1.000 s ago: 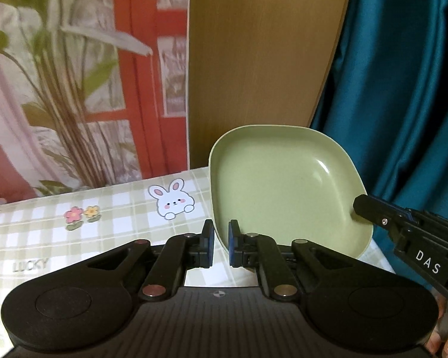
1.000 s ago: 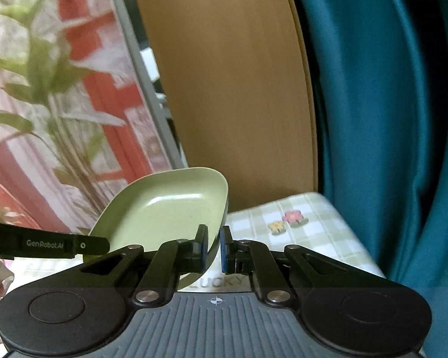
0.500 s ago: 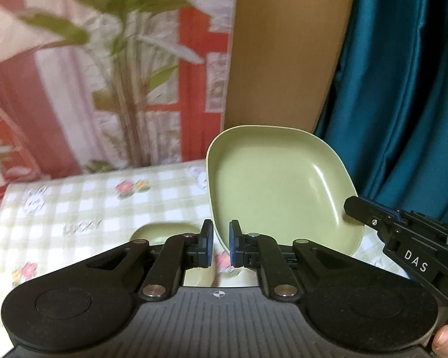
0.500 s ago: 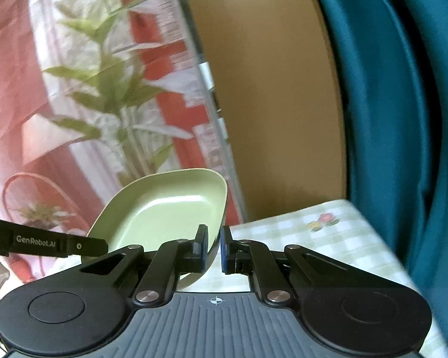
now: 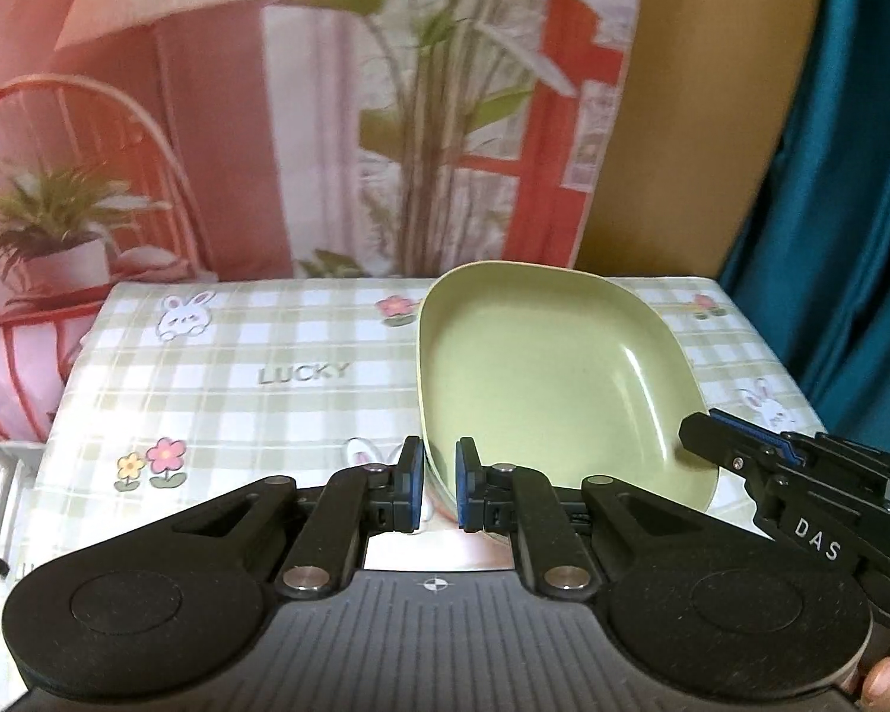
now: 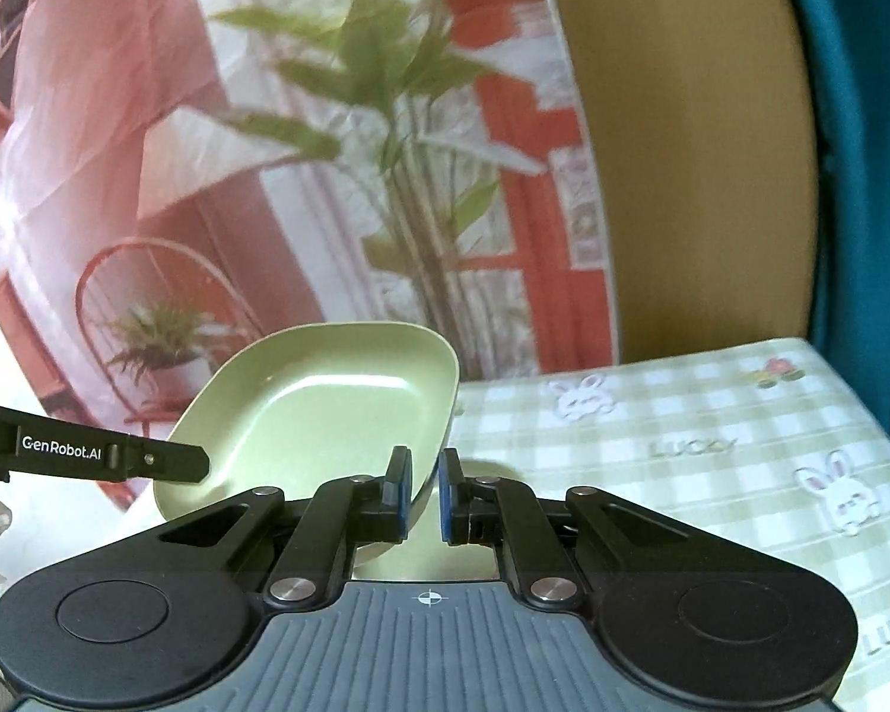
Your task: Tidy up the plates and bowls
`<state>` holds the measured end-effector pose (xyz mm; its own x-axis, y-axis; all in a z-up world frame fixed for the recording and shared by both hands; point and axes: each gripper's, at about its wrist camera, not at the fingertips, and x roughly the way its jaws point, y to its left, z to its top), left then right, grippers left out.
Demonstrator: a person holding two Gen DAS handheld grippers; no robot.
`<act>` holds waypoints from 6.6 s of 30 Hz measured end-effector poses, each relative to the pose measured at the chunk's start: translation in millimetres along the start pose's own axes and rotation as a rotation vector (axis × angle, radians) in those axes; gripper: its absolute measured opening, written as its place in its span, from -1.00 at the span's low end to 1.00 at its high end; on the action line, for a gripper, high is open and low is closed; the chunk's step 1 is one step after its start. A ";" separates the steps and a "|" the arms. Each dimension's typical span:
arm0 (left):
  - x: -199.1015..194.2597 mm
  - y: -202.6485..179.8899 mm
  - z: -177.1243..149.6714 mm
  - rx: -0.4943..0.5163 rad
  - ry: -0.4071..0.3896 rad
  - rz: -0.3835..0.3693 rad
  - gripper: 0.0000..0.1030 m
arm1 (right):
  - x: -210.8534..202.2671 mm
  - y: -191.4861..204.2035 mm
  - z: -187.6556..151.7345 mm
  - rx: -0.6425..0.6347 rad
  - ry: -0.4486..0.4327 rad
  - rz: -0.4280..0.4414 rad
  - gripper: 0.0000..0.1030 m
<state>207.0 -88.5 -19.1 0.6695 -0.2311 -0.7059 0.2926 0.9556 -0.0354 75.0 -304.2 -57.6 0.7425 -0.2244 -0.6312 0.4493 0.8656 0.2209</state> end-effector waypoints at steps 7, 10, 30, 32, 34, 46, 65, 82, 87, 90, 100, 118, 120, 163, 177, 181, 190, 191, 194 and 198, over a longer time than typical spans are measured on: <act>35.7 24.8 -0.1 -0.017 0.018 -0.022 -0.77 | 36.7 23.7 -7.5 -0.038 0.046 -0.015 -0.82; 54.2 28.0 -2.3 -0.010 0.032 -0.050 -0.77 | 49.9 25.8 -8.9 -0.059 0.061 -0.041 -0.82; 134.2 15.8 -6.5 0.065 0.075 -0.101 -0.77 | 113.9 -26.4 -28.8 0.026 0.166 -0.133 -0.82; 139.0 15.5 -6.1 0.065 0.082 -0.099 -0.77 | 119.0 -28.1 -30.1 0.027 0.175 -0.137 -0.82; 142.8 15.3 -6.5 0.066 0.090 -0.097 -0.77 | 124.3 -29.8 -31.3 0.027 0.185 -0.142 -0.82; 159.4 9.9 -15.0 0.125 0.110 -0.066 -0.76 | 138.1 -35.4 -38.9 0.025 0.218 -0.152 -0.83; 162.6 17.8 -14.7 0.081 0.128 -0.089 -0.75 | 139.1 -40.8 -39.4 0.012 0.233 -0.167 -0.65; 133.3 29.1 -10.1 0.012 0.090 -0.084 -0.60 | 129.7 -39.3 -39.8 0.042 0.216 -0.147 -0.64; 102.2 31.0 -11.1 0.019 0.061 -0.059 -0.60 | 112.2 -28.8 -35.9 0.033 0.186 -0.130 -0.64; 80.9 31.1 -14.2 0.023 0.035 -0.057 -0.60 | 101.0 -21.5 -33.1 0.028 0.171 -0.121 -0.64; 30.8 31.5 -33.6 -0.003 0.004 -0.013 -0.59 | 65.4 4.7 -27.9 -0.003 0.125 -0.101 -0.64; -15.9 38.9 -87.3 -0.030 -0.023 0.039 -0.27 | 18.6 39.3 -48.8 -0.063 0.139 -0.070 -0.64; -16.4 37.9 -92.8 -0.024 -0.014 0.048 -0.27 | 14.2 41.7 -54.4 -0.071 0.148 -0.070 -0.64; 30.7 42.4 -142.0 -0.156 0.200 -0.082 -0.12 | 31.3 49.2 -115.7 -0.026 0.373 -0.007 -0.63; 30.5 38.5 -146.2 -0.155 0.179 -0.146 -0.68 | 32.3 51.6 -117.8 -0.034 0.385 0.007 -0.78; 30.8 42.9 -146.8 -0.169 0.179 -0.155 -0.69 | 32.8 51.8 -118.1 -0.034 0.385 0.005 -0.78; 29.9 42.9 -146.9 -0.165 0.177 -0.148 -0.69 | 32.3 53.2 -118.8 -0.040 0.381 0.007 -0.78; 29.9 42.9 -147.0 -0.165 0.177 -0.148 -0.69 | 32.2 53.2 -118.9 -0.040 0.380 0.007 -0.78; 29.9 43.1 -147.1 -0.164 0.177 -0.149 -0.69 | 32.3 53.4 -118.9 -0.040 0.380 0.007 -0.78; 29.9 43.3 -147.1 -0.164 0.177 -0.149 -0.69 | 32.1 53.5 -119.2 -0.040 0.379 0.007 -0.78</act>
<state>139.2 -27.2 -145.8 0.4933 -0.3498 -0.7964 0.2553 0.9335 -0.2519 63.7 -211.7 -154.7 0.5055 -0.0434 -0.8618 0.4199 0.8849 0.2018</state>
